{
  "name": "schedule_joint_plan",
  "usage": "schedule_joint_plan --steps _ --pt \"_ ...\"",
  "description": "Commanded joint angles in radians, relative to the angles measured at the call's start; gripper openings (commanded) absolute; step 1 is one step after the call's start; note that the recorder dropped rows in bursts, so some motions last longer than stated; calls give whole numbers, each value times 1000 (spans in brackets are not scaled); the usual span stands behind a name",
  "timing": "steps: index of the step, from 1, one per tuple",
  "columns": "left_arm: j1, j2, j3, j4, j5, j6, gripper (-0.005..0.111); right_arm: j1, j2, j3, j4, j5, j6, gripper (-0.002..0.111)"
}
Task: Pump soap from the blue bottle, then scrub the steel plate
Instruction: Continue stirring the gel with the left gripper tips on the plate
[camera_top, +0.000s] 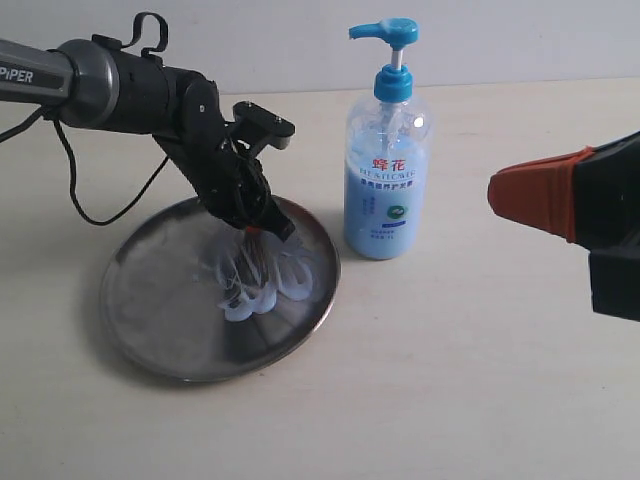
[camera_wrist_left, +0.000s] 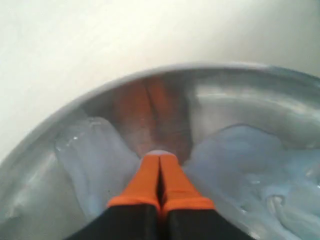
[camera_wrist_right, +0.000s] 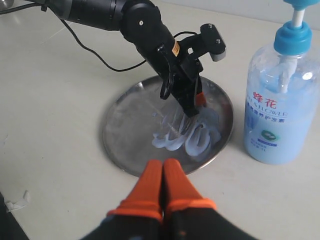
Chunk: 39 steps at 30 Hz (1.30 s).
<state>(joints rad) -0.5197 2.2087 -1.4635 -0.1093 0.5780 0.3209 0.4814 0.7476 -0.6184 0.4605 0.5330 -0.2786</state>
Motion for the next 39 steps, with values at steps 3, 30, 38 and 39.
schedule_joint_plan --steps 3,30,38,39 --pt "32 20 9 13 -38 -11 0 -5 -3 3 -1 -12 -8 0" --pt "-83 -3 9 -26 372 42 0 -5 -3 3 -11 -11 -8 0" --pt "-87 -47 9 -202 420 145 0 -5 -3 3 -11 -9 -8 0" --pt "-87 -47 9 -206 418 147 0 -5 -3 3 -11 -9 -8 0"
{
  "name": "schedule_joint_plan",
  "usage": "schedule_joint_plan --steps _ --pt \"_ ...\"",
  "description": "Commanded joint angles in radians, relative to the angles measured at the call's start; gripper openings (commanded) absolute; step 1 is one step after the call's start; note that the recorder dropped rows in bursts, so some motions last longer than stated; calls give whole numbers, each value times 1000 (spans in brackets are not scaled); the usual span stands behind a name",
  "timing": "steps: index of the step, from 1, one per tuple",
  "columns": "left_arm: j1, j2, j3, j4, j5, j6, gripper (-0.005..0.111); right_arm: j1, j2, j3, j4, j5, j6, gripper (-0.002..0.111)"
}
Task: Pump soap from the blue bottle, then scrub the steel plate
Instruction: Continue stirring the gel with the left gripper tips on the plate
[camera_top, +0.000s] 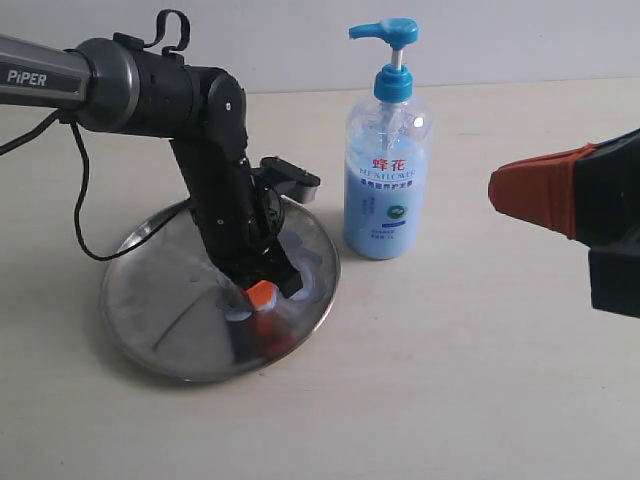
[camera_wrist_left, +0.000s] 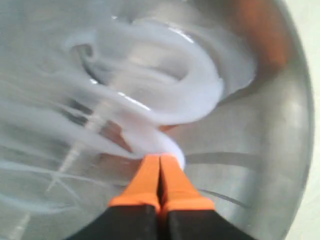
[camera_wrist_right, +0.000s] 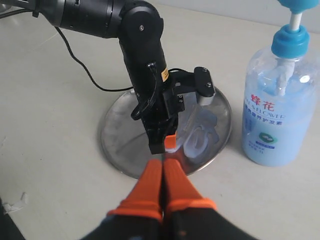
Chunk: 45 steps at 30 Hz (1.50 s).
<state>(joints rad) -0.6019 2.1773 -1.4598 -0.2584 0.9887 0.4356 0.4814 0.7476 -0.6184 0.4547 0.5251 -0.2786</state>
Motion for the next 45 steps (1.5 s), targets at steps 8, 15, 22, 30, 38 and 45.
schedule_joint_plan --steps 8,15,22,30,38,45 --pt "-5 -15 29 -21 -106 34 0 -5 -3 3 -9 -1 -8 0" --pt "22 -3 88 64 -339 -3 0 -5 -3 3 -6 -1 -8 0" --pt "87 -3 88 71 -457 -27 0 -5 -3 3 -6 -12 -8 0" --pt "133 -3 88 71 -479 -29 0 -5 -3 3 -6 -12 -8 0" --pt "77 -3 88 68 -390 -6 0 -5 -3 3 -6 -14 -8 0" --pt "18 -3 88 62 -231 -2 0 -5 -3 3 -6 -5 -8 0"
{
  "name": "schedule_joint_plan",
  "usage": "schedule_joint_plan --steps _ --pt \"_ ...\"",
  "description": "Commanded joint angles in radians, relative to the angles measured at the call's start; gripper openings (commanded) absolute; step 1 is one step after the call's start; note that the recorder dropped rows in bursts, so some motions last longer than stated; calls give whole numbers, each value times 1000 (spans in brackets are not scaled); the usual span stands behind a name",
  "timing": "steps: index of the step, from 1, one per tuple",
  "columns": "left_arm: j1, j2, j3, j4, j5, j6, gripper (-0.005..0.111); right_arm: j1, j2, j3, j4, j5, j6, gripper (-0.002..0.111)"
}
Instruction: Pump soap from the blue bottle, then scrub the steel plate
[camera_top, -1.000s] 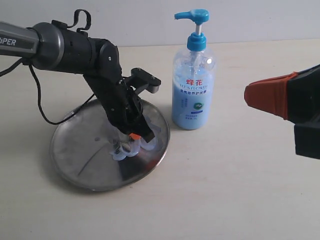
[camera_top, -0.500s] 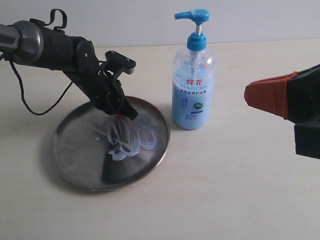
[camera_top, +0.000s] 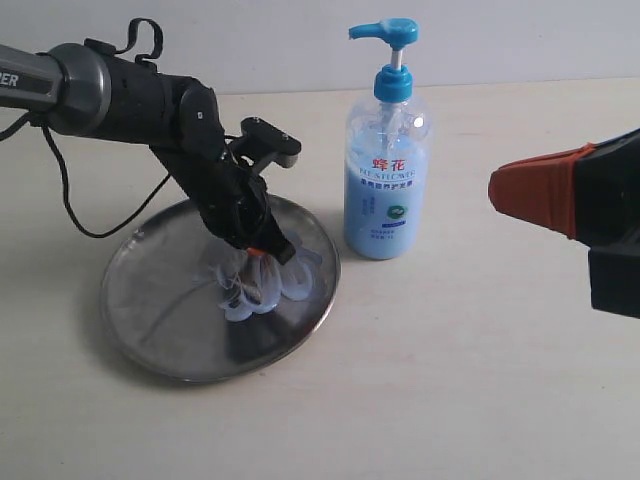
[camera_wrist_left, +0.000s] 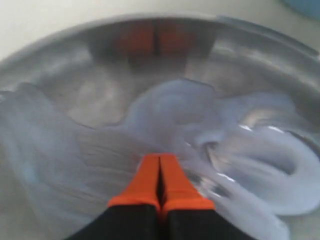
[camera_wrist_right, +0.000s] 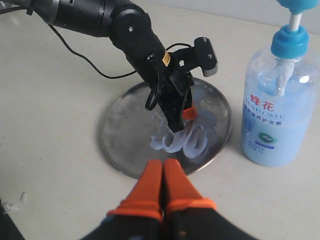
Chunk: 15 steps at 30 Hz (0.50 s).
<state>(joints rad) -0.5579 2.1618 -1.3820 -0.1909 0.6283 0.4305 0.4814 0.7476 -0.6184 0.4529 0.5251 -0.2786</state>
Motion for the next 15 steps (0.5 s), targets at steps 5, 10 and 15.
schedule_joint_plan --steps 5,10,15 --pt "-34 12 10 -38 256 3 0 -5 -3 3 -4 -1 -8 0" --pt "-34 8 10 -74 319 -15 0 -5 -3 3 -11 -1 -8 0" --pt "-34 -36 10 -74 308 -48 0 -5 -3 3 -16 1 -8 0"
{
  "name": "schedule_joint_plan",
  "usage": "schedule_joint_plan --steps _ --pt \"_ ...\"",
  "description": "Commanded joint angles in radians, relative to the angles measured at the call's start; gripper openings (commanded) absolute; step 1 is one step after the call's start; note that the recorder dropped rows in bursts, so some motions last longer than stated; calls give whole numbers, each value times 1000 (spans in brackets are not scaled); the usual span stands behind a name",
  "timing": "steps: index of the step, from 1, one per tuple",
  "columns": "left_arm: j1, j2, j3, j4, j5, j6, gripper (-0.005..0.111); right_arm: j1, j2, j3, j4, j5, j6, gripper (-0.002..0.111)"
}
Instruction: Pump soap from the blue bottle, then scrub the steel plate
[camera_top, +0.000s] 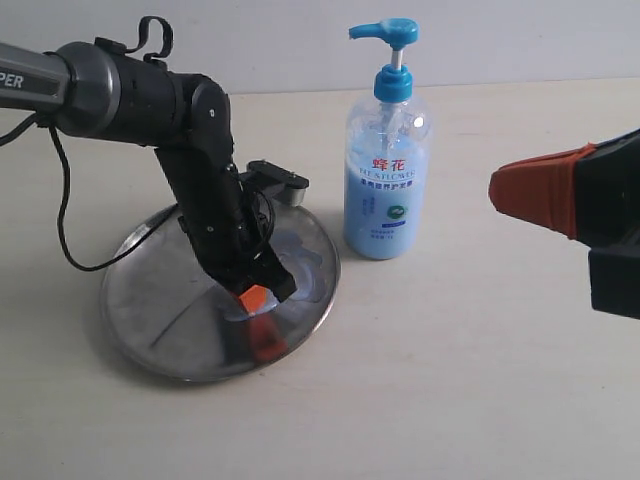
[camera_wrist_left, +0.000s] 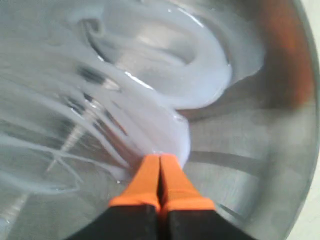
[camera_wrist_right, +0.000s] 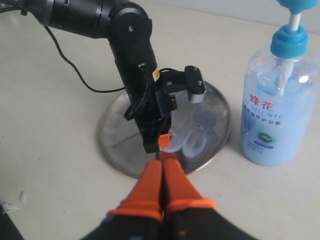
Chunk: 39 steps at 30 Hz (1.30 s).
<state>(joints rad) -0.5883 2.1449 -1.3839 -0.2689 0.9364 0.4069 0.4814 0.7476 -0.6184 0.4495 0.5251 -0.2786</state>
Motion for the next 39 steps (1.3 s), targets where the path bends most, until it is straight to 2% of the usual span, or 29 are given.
schedule_joint_plan --steps 1,19,31,39 --pt "-4 -36 12 1 -6 -25 0 -5 -3 3 -15 1 -8 0" --pt "-4 -304 44 -11 -64 -59 0 -5 -3 3 -17 3 -8 0" --pt "39 -545 221 -42 -126 -63 0 -5 -3 3 -42 7 -8 0" --pt "91 -784 402 -46 -190 -61 0 -5 -3 3 -114 13 35 0"
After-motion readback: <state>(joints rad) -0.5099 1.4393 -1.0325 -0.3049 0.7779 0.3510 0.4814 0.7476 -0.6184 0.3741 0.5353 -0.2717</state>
